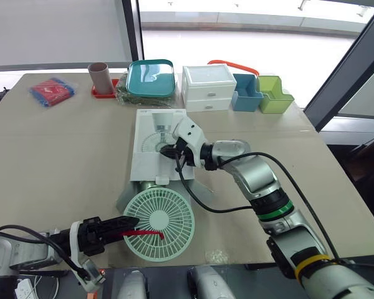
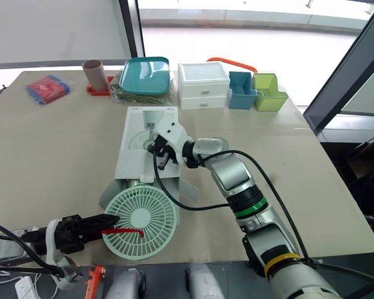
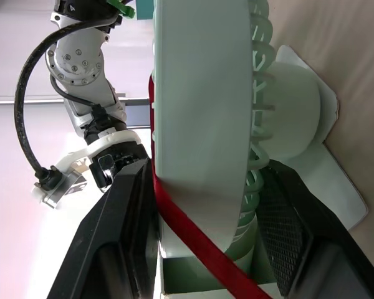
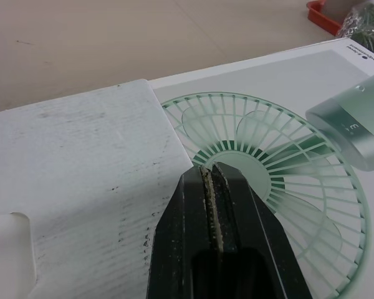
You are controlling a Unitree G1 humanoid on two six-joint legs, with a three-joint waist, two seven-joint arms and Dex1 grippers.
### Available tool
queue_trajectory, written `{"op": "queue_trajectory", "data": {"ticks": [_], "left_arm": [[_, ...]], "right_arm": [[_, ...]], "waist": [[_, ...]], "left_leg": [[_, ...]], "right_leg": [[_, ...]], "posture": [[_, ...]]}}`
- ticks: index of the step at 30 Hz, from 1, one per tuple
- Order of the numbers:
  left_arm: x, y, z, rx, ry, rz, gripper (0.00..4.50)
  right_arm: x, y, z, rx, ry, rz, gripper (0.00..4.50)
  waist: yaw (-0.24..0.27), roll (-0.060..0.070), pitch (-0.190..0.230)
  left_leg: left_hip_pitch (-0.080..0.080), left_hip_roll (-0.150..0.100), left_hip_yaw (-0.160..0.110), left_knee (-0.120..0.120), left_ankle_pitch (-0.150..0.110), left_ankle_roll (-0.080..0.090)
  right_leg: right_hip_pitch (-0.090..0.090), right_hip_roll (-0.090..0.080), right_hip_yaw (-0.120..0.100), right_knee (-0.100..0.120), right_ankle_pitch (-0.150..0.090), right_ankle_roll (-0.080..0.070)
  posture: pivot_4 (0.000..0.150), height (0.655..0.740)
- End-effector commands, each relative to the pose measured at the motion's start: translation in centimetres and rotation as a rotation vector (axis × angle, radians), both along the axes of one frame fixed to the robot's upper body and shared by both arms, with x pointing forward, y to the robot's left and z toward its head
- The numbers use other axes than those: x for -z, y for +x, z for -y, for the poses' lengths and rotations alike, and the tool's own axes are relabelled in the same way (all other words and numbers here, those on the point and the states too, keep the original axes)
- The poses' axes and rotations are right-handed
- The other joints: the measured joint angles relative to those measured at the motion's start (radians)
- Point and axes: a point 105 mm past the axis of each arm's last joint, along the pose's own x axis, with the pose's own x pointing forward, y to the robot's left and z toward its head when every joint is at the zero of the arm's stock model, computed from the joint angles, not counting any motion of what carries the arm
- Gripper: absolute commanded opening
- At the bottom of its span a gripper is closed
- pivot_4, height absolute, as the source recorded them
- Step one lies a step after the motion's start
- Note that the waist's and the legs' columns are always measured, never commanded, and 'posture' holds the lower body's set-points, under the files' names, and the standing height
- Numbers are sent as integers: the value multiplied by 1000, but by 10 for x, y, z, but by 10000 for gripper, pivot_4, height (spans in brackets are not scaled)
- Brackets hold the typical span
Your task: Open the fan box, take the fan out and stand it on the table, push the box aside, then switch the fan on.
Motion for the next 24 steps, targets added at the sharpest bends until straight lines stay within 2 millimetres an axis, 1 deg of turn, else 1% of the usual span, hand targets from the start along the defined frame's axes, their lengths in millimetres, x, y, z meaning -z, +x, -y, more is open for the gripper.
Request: {"op": "queue_trajectory", "data": {"ticks": [1, 5, 8, 14, 18, 21, 22, 24], "left_arm": [[8, -4, 0, 7, 13, 14, 19378], [13, -8, 0, 25, 8, 32, 19378], [11, -14, 4, 54, -30, 52, 19378], [1, -21, 13, 103, -104, 117, 19378], [-9, -16, 15, 97, -145, 156, 19378], [-15, -16, 19, 112, -157, 161, 19378], [-19, -17, 22, 125, -161, 160, 19378], [-19, -25, 29, 154, -179, 111, 19378]], "right_arm": [[5, 1, 6, 24, -21, -11, 0], [5, 2, 6, 28, -21, -12, 0], [5, 3, 6, 35, -19, -12, 0], [4, 7, 5, 52, -10, -5, 0], [1, 10, 4, 67, -3, 4, 0], [0, 11, 4, 67, -1, 6, 0], [0, 11, 4, 67, -1, 6, 0], [-1, 11, 4, 67, -2, 8, 0]], "waist": [[0, 0, 0], [0, 0, -1], [0, 0, -1], [0, 0, -1], [0, 0, -1], [2, 0, -1], [3, 0, -1], [4, 0, -1]], "left_leg": [[0, 0, 0, 0, 0, 0], [0, 0, 0, 0, 0, 0], [0, 0, -1, 0, 0, 0], [0, 0, 0, 0, 0, 0], [0, -2, -1, 0, 0, 1], [0, -4, -1, 0, 1, 1], [0, -4, -1, 0, 1, 1], [0, -5, -1, 0, 1, 1]], "right_leg": [[0, 0, 0, 0, 0, 0], [0, -1, -1, 0, 0, 0], [0, -1, -2, 1, 0, 0], [0, -4, -6, 1, 0, 0], [0, -9, -14, 2, 0, 0], [0, -13, -19, 2, 0, 0], [0, -13, -19, 2, 0, 0], [0, -14, -20, 2, 0, 0]], "posture": [[1500, 7400], [1500, 7400], [1500, 7400], [1500, 7400], [1500, 7400], [1500, 7400], [1500, 7400], [1500, 7400]]}}
